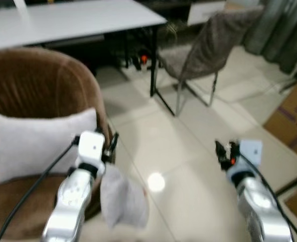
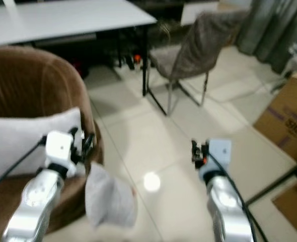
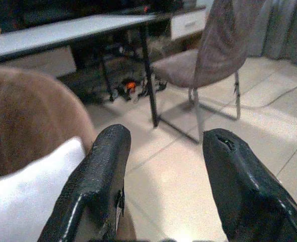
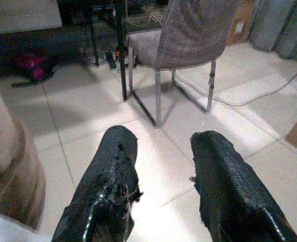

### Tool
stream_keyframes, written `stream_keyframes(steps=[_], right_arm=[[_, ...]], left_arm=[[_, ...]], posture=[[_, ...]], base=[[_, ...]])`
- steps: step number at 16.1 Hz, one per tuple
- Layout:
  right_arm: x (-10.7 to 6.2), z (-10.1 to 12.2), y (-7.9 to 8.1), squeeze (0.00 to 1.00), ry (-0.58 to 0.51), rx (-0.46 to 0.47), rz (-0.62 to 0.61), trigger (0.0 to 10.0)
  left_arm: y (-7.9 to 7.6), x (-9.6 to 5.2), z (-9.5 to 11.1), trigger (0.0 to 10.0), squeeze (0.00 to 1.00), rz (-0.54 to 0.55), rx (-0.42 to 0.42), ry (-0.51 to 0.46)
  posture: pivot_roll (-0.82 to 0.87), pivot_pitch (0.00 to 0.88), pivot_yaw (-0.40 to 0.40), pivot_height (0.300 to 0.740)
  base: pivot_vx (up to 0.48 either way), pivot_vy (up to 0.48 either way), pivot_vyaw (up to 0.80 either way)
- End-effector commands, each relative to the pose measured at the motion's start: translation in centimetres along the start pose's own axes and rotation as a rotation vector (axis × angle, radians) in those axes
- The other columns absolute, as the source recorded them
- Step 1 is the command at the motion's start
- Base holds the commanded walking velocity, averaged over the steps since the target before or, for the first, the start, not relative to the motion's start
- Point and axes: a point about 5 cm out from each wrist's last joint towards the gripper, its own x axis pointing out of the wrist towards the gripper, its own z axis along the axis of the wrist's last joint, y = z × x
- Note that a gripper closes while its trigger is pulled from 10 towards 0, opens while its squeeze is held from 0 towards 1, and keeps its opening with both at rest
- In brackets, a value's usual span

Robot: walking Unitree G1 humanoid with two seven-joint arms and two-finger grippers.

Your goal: Move the pillow to the sofa from floor

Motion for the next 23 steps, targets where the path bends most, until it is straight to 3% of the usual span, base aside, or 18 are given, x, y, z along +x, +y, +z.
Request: stream_keyframes(steps=[1, 8, 10, 14, 23], right_arm=[[0.3, 0.1, 0.6, 0.0, 0.011, -0.019, 0.042, 10.0], [1.0, 0.0, 0.9, 0.0, 0.023, 0.014, 0.061, 10.0], [1.0, -0.2, 0.9, 0.0, 0.03, 0.057, 0.055, 10.0], [0.9, -0.1, 0.7, 0.0, 0.026, 0.056, 0.04, 10.0], [0.8, -0.2, 0.6, 0.0, 0.034, 0.043, 0.043, 10.0]], left_arm=[[0.4, 0.1, 0.2, 10.0, 0.0, 0.007, -0.002, -0.008], [1.3, 0.3, 0.4, 10.0, 0.0, 0.039, 0.005, -0.01], [1.6, 0.6, 0.4, 10.0, 0.0, 0.033, 0.014, -0.007], [1.4, 1.2, 0.5, 10.0, 0.0, 0.007, 0.015, -0.005], [1.0, 1.1, 0.3, 10.0, 0.0, 0.006, -0.011, -0.002]], posture=[[0.05, 0.0, 0.013, 0.74], [0.07, 0.0, 0.001, 0.74], [0.06, 0.0, 0.01, 0.725], [0.05, 0.0, 0.022, 0.685], [0.05, 0.0, 0.01, 0.62]], base=[[0.0, 0.48, 0.0], [0.0, 0.064, 0.0], [0.0, 0.0, 0.0], [0.0, 0.0, 0.0], [0.0, 0.0, 0.0]])
